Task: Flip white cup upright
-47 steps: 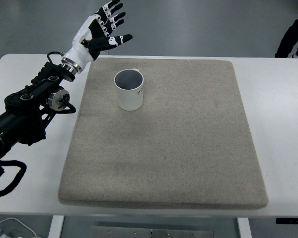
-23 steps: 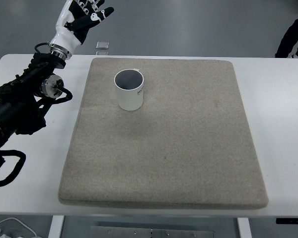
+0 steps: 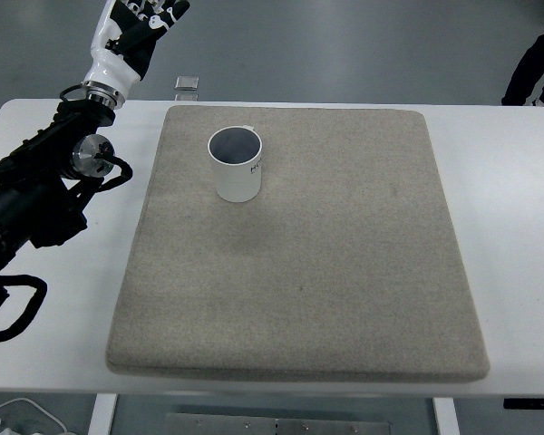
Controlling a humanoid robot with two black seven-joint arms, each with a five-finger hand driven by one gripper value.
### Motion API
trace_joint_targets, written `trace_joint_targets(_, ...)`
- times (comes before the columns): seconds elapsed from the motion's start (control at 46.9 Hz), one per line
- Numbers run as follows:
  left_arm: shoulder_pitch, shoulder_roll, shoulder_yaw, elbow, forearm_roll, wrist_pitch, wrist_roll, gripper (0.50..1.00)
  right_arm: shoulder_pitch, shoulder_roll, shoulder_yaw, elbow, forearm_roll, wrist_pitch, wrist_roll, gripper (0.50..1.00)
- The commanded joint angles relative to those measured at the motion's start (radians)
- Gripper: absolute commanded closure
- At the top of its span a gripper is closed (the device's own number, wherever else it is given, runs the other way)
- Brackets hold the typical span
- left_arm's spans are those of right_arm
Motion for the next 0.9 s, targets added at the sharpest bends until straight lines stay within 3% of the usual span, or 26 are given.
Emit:
trace_joint_targets(0.0,0.003,-0.003,-0.004,0.012,-0.021,0.000,0.056,0.506,0.000,0.000,0.000,0.000,0.001,0.001,0.000,0.570)
trace_joint_targets(0.256,0.003,-0.005,-0.002,0.044,-0.207,0.000,0.248,0.506,0.000,0.000,0.001,0.000,0.001,0.000,0.000,0.570)
trace_joint_targets(0.662,0.008,-0.005,-0.004,0.075,-0.435,0.000,0.397,0.506,0.000,0.000,0.001,0.000,0.001,0.004,0.000,0.570)
trace_joint_targets(0.875,0.012,-0.006,-0.006,0.075,-0.490,-0.001,0.435,0.506,0.000,0.000,0.003,0.000,0.002,0.009,0.000,0.570)
